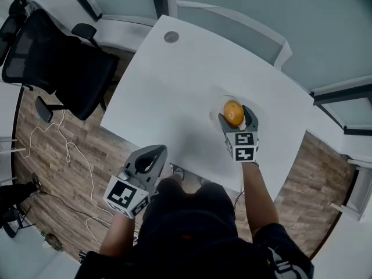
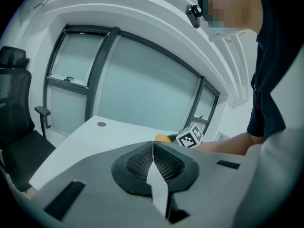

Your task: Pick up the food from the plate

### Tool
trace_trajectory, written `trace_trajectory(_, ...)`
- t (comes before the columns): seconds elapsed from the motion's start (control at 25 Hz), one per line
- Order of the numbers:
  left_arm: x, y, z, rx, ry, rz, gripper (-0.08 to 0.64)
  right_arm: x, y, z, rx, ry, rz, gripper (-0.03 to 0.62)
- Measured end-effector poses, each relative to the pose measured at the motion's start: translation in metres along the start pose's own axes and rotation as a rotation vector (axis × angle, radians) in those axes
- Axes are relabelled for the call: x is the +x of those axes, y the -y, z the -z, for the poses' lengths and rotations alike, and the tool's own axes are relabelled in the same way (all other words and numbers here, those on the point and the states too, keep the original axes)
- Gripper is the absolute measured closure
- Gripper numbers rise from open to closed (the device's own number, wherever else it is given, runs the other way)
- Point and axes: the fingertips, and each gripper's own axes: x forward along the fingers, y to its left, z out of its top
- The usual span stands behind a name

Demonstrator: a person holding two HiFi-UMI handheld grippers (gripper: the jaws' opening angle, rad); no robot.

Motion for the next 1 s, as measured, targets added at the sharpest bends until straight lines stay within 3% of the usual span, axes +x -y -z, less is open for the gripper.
trace_trajectory(0.28, 0.000, 0.035, -0.033, 0.041, 0.070, 0.078, 0.537, -0.083, -0.004, -0.057, -0.058, 0.179, -0.002, 0.213)
trace_trajectory(0.6, 0.002, 0.077, -0.060, 0.131, 0.129, 0.159, 0.537, -0.187, -0.008, -0.082, 0.075, 0.301, 0.015, 0.213)
trace_trajectory(0.8, 0.013, 0.115, -0.089, 0.196, 0.179, 0.214, 0.537, -0.251, 0.006, -0.108, 0.078, 0.434, 0.068, 0.213)
trace_trajectory(1.0, 0.016, 0.152, -0.100, 0.250, 0.203, 0.253, 0.537, -0.288, 0.022, -0.116, 0.072, 0.490, 0.105, 0.213)
